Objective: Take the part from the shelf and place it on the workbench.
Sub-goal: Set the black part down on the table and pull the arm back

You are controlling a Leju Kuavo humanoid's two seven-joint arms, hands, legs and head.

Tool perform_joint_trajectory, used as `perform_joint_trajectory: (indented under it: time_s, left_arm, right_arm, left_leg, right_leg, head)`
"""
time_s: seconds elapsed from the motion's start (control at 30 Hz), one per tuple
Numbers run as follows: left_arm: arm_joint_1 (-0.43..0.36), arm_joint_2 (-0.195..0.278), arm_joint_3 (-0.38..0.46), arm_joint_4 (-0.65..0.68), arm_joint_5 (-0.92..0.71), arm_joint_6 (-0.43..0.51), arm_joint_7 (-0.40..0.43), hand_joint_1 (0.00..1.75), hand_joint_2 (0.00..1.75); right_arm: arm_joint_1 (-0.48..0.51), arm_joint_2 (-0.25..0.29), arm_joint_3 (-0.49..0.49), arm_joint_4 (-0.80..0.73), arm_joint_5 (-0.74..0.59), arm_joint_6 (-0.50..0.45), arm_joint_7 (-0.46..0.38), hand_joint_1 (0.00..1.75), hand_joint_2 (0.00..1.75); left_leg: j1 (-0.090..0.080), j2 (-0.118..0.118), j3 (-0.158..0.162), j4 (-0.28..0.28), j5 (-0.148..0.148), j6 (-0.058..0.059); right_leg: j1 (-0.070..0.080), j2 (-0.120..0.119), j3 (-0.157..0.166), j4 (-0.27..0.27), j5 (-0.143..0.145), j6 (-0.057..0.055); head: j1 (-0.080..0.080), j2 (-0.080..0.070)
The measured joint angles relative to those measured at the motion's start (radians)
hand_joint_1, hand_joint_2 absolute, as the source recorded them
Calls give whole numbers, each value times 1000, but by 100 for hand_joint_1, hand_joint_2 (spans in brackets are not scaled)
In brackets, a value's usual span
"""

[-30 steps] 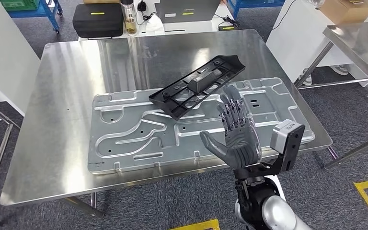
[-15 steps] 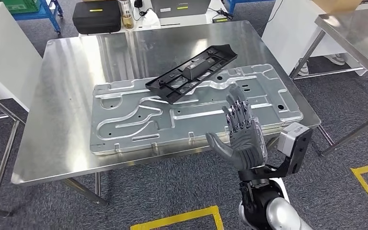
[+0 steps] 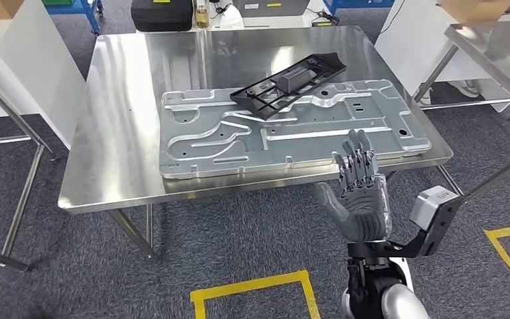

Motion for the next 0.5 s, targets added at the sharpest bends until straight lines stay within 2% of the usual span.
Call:
perform_joint_trajectory:
  time_s: [0.03, 0.07, 0.1, 0.13, 0.17, 0.2, 0.23, 0.27, 0.3, 0.33, 0.37, 0.4, 0.43, 0.47, 0.5]
  left_arm:
    - [1, 0, 0, 0, 1, 3, 0, 0, 0]
    - [2, 0, 0, 0, 1, 5, 0, 0, 0]
    - [2, 0, 0, 0, 2, 6, 2, 0, 0]
    - [3, 0, 0, 0, 3, 7, 3, 0, 0]
    - [3, -1, 0, 0, 3, 8, 5, 0, 0]
    - [4, -2, 0, 0, 3, 8, 6, 0, 0]
    - [5, -3, 0, 0, 3, 9, 6, 0, 0]
    - [6, -4, 0, 0, 3, 9, 7, 0, 0]
    - [6, -4, 0, 0, 4, 9, 7, 0, 0]
    - [6, -3, 0, 0, 4, 10, 8, 0, 0]
    - [5, -3, 0, 0, 5, 10, 9, 0, 0]
    - [5, -2, 0, 0, 5, 10, 8, 0, 0]
    - [5, -2, 0, 0, 6, 10, 8, 0, 0]
    - [5, -1, 0, 0, 7, 10, 9, 0, 0]
    - [6, 0, 0, 0, 8, 11, 9, 0, 0]
  right_arm:
    - [23, -2, -20, 0, -20, 0, -13, 0, 0]
    - [45, -4, -41, 0, -45, -1, -27, 0, 0]
    - [66, -5, -60, 1, -69, -1, -41, 0, 0]
    - [85, -6, -81, 2, -92, -1, -55, 0, 0]
    - [100, -7, -101, 3, -109, -1, -65, 0, 0]
    - [111, -8, -120, 4, -118, -1, -73, 0, 0]
    - [118, -10, -136, 4, -123, -1, -77, 0, 0]
    - [125, -11, -150, 4, -126, -1, -79, 0, 0]
    - [134, -11, -163, 5, -127, -1, -80, 0, 0]
    - [144, -11, -174, 5, -129, -1, -81, 0, 0]
    - [152, -11, -182, 5, -131, -1, -82, 0, 0]
    - [157, -11, -190, 7, -132, -1, -82, 0, 0]
    - [162, -10, -196, 8, -136, -1, -83, 0, 0]
    - [168, -10, -203, 10, -142, -1, -84, 0, 0]
    - [178, -9, -211, 13, -152, -1, -87, 0, 0]
  left_leg:
    - [-4, 0, -14, 0, 11, 3]
    - [-9, 3, -28, 1, 21, 5]
    - [-14, 8, -39, 1, 31, 7]
    - [-18, 13, -47, 1, 39, 7]
    - [-22, 21, -52, 1, 45, 6]
    - [-25, 33, -54, 2, 51, 4]
    - [-25, 47, -54, 1, 56, 0]
    - [-25, 64, -54, -1, 60, -6]
    - [-24, 80, -53, -4, 65, -12]
    - [-22, 80, -53, -4, 65, -19]
    - [-21, 63, -56, 5, 52, -25]
    - [-21, 39, -64, 33, 23, -31]
    - [-20, 14, -79, 81, -18, -35]
    - [-20, 1, -97, 140, -61, -38]
    - [-20, 2, -113, 197, -94, -40]
  right_leg:
    - [2, 1, 4, 36, -1, -4]
    - [5, 1, 19, 46, 19, -9]
    - [9, -2, 48, 24, 47, -18]
    - [16, -13, 91, -27, 68, -28]
    - [26, -36, 143, -99, 72, -42]
    - [35, -58, 190, -170, 62, -54]
    - [43, -74, 222, -225, 48, -62]
    - [48, -77, 237, -258, 37, -68]
    - [49, -65, 238, -273, 40, -70]
    - [47, -52, 235, -281, 50, -72]
    - [44, -39, 231, -287, 63, -74]
    - [41, -27, 225, -293, 75, -77]
    - [39, -15, 218, -295, 85, -78]
    - [39, -3, 210, -295, 92, -81]
    - [39, 6, 202, -294, 99, -81]
  head:
    - [4, 0]
    - [8, 0]
    - [12, 0]
    - [15, 0]
    - [17, 0]
    - [18, 0]
    - [18, 0]
    - [19, 0]
    - [21, 0]
    - [22, 0]
    - [21, 0]
    - [16, 0]
    - [7, 0]
    - [-2, 0]
    - [-9, 0]
